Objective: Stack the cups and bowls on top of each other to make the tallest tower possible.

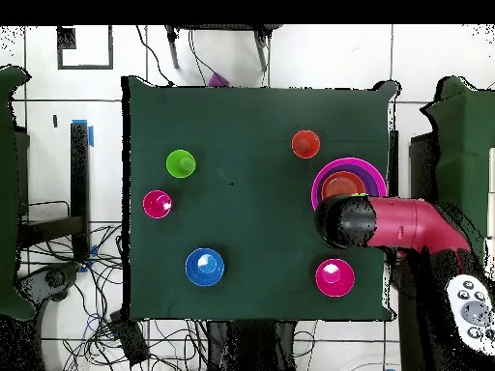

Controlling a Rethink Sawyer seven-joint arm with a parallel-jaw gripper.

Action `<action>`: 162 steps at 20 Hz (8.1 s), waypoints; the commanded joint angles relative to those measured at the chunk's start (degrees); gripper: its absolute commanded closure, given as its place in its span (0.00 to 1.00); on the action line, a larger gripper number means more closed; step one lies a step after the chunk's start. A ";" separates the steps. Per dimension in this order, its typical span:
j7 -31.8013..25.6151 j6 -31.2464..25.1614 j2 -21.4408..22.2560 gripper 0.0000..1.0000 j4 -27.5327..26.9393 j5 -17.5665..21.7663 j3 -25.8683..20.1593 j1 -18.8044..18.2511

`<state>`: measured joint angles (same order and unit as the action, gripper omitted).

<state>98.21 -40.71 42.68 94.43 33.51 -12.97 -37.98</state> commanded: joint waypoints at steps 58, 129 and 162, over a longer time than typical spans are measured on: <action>-4.89 -7.62 -0.16 0.00 6.22 -0.61 -14.57 -2.51; 24.50 27.94 -9.87 0.00 19.95 -7.82 9.11 30.93; 20.49 29.40 -10.36 1.00 20.12 -11.11 12.18 32.65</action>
<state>110.92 -11.52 32.47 114.89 25.33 2.77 -5.13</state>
